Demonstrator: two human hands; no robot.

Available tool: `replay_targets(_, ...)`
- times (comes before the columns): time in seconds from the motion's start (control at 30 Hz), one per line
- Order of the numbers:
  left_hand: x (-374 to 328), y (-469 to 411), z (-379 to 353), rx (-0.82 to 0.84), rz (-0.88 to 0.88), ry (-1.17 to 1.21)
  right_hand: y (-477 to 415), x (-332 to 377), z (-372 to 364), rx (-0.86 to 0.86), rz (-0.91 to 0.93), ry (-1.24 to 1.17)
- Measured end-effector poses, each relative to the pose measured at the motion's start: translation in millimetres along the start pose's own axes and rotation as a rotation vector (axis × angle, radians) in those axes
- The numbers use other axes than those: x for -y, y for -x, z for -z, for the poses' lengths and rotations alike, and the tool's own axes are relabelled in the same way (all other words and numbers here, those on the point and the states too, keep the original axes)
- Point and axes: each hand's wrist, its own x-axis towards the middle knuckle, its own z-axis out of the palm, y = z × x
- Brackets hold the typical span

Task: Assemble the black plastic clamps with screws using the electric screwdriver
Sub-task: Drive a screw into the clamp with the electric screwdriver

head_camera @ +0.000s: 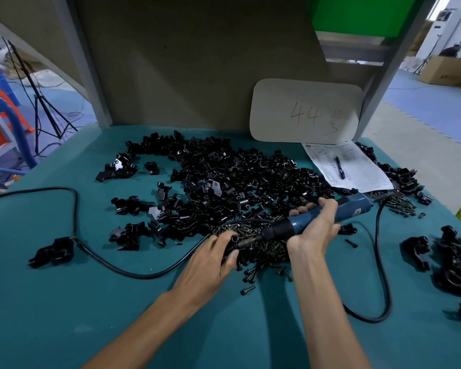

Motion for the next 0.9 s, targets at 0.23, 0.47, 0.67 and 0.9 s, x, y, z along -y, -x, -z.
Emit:
replay_targets(0.23,-0.2,0.9,-1.1,0.015,0.008,0.053,3.7,3.4,-4.0,0.025,0.017,0.012)
replay_targets(0.47,-0.3,1.9,-0.5,0.014,-0.012,-0.008,2.6,6.8,-0.9,0.057,-0.018,0.027)
replay_targets(0.67,-16.1,-8.6,5.1,0.07,0.04,0.276,0.0,38.0,-7.9,0.264,-0.033,0.029)
replay_targets(0.9,-27.3,-24.0,25.7,0.102,0.13,0.376,-21.1,98.7,-16.5,0.272,0.209,0.249)
